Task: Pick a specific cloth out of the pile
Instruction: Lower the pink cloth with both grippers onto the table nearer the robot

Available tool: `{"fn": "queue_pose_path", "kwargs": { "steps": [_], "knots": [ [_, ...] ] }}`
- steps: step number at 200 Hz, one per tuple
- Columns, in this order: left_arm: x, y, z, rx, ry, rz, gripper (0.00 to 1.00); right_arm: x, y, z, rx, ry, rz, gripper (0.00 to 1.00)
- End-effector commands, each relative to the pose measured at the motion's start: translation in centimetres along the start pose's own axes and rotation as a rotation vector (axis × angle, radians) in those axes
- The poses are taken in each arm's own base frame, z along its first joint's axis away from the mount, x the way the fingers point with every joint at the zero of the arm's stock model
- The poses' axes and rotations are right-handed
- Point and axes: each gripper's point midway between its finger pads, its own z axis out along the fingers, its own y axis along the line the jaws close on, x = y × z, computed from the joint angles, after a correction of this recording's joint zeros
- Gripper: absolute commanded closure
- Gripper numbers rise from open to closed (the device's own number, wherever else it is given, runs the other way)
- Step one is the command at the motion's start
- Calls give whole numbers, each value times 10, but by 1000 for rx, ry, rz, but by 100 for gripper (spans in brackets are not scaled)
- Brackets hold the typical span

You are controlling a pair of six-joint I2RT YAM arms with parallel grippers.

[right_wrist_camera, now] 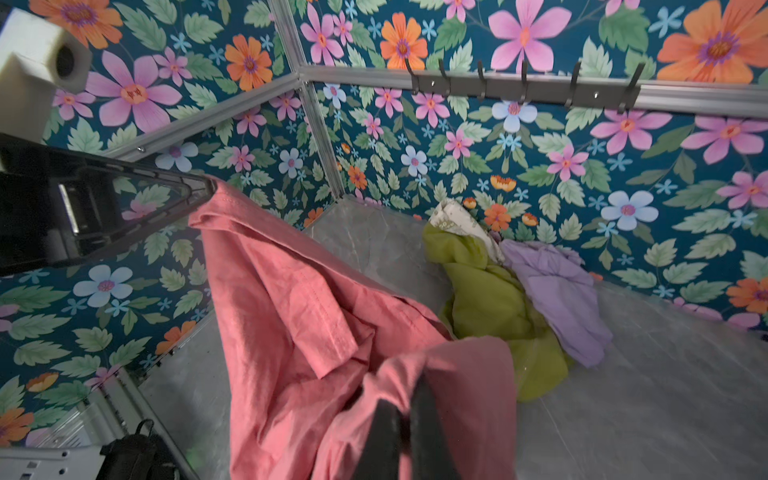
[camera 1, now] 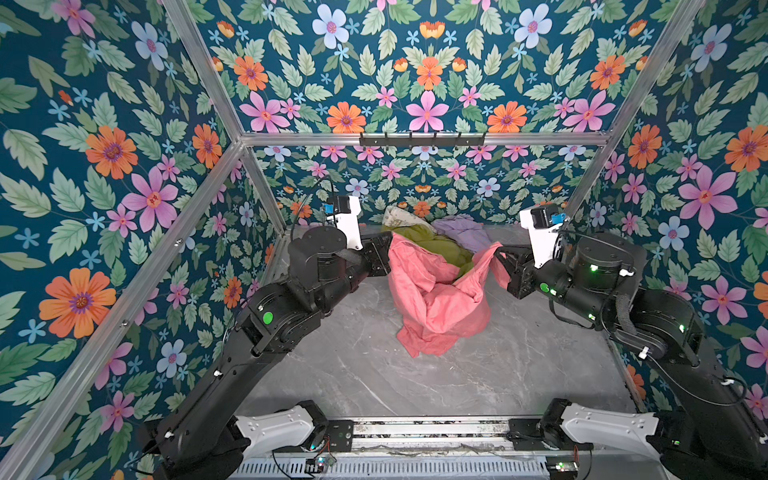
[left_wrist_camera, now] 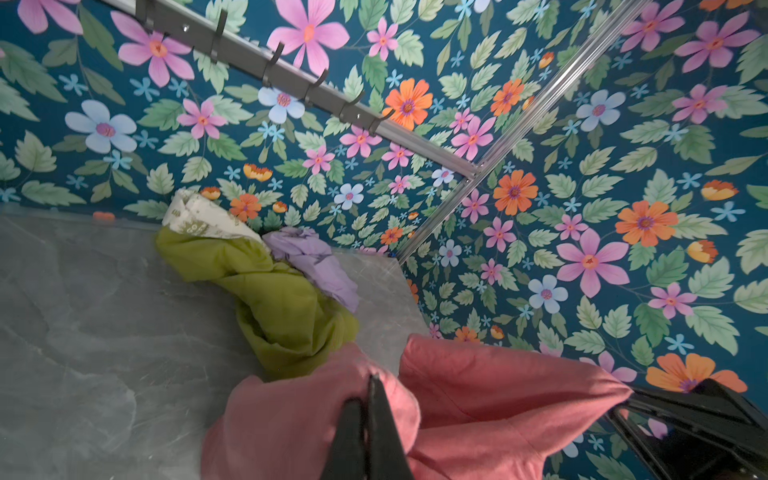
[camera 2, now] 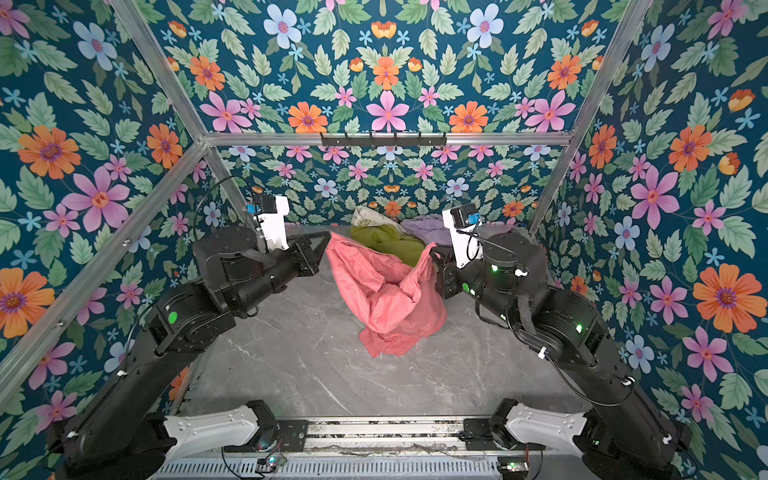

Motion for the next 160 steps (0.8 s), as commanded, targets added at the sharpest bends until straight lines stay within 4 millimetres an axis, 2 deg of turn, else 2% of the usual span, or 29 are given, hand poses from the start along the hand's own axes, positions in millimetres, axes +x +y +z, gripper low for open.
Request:
{"fn": "queue_pose_path", "kwargs": {
  "steps": [1,55,90,124,160],
  "knots": [
    [23,14,0,-43,75,-34,100,19,4,1,-34,51,68,100],
    [85,49,11,-133,230,-45,100,77,-1,21,-8,182,141,100],
    [139,80,29,-204,345,-30,100,133,-19,47,58,300,222,100],
    [177,109,44,-268,398,12,100,190,-41,72,91,405,347,100],
    [217,128,65,-288,494,44,100,239,-49,97,112,518,382,100]
  ]
}}
